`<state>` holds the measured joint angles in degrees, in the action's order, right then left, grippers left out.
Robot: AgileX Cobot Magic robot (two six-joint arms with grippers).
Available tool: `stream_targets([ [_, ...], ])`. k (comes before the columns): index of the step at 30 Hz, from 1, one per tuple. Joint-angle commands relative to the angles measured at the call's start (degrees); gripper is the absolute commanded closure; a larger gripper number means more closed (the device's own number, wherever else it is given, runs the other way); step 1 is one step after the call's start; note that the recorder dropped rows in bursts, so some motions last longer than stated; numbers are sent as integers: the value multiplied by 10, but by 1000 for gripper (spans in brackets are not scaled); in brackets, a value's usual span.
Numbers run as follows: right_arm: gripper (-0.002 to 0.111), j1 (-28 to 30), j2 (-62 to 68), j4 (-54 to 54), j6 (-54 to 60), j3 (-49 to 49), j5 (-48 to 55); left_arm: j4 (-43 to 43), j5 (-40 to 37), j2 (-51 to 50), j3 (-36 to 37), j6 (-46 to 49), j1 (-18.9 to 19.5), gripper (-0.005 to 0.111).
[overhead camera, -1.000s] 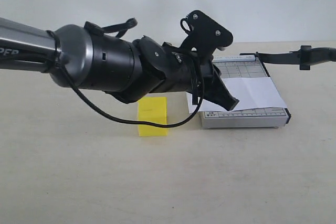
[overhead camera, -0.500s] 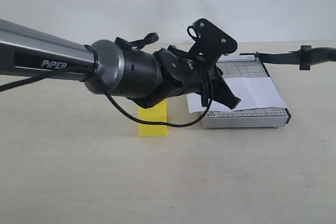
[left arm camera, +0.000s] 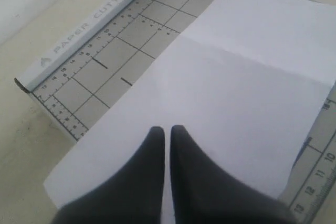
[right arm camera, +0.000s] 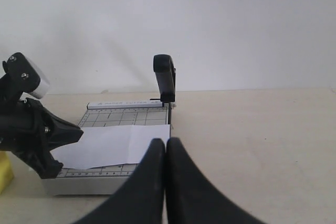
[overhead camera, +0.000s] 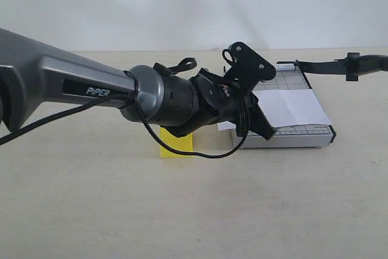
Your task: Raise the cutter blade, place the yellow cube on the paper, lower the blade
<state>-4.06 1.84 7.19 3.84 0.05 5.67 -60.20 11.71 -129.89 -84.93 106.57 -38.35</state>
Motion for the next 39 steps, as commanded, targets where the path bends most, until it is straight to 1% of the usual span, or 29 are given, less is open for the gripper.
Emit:
stream_targets([
  [1, 108, 1, -1, -2, -1, -1, -2, 0, 4, -9, -4, -3, -2, 102],
  [17, 108, 1, -1, -2, -1, -1, -3, 0, 17, -24, -7, -3, -2, 102],
  [25, 108, 1, -1, -2, -1, -1, -3, 0, -40, -33, -54, -16, -2, 102],
  [27, 108, 1, -1, -2, -1, -1, -3, 0, -54, -36, -56, -16, -2, 102],
  [39, 108, 1, -1, -2, -1, -1, -3, 0, -55, -36, -56, -22, -2, 102],
])
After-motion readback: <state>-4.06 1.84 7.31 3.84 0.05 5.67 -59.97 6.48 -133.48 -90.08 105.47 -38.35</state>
